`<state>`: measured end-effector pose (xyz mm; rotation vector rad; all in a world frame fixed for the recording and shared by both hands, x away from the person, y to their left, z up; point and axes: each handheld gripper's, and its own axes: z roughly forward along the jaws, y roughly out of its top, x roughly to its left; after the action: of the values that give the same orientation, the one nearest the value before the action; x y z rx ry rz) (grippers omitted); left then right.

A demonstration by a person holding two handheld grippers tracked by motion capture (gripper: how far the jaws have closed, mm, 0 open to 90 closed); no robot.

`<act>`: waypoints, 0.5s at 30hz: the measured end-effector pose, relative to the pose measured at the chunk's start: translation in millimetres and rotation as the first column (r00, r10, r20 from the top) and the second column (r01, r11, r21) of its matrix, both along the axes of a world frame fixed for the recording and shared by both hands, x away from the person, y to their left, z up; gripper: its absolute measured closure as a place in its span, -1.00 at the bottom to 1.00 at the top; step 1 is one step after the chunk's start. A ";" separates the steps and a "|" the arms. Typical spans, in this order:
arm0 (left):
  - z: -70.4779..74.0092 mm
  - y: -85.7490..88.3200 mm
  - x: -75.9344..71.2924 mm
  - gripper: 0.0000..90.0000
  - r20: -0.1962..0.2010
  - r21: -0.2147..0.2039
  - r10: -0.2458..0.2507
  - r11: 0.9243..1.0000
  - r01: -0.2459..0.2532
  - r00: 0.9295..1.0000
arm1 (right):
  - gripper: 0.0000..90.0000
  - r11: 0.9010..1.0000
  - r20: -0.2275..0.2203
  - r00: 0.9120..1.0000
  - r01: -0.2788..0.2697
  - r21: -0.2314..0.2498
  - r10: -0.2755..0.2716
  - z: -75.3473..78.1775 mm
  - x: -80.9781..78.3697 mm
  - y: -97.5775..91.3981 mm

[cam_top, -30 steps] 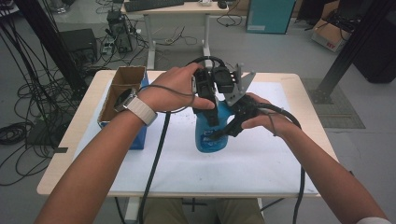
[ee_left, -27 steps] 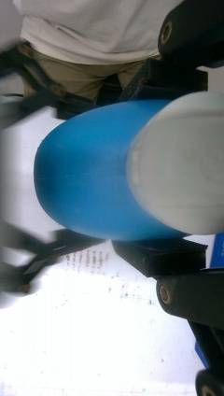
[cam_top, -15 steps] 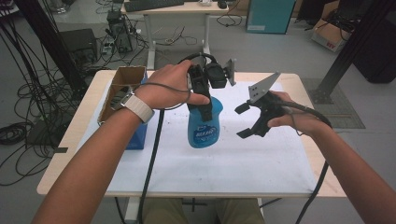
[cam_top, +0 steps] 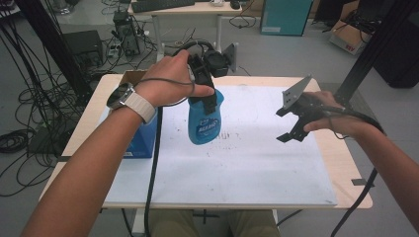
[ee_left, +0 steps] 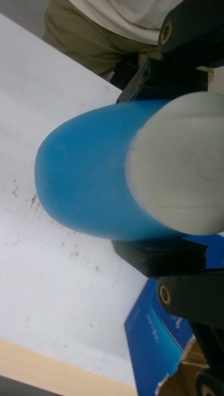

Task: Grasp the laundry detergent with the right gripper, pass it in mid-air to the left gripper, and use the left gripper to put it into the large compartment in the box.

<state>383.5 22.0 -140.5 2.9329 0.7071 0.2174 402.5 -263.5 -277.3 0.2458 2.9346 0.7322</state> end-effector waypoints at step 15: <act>44.0 8.9 19.9 -0.16 0.045 0.019 0.201 0.979 -0.202 0.979 | -0.78 0.998 0.015 1.000 0.020 -0.053 -0.020 1.5 -0.4 -22.9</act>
<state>403.3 30.9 -96.6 2.8670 1.0028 0.3084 402.1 -286.4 -275.8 0.2634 2.9284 0.6494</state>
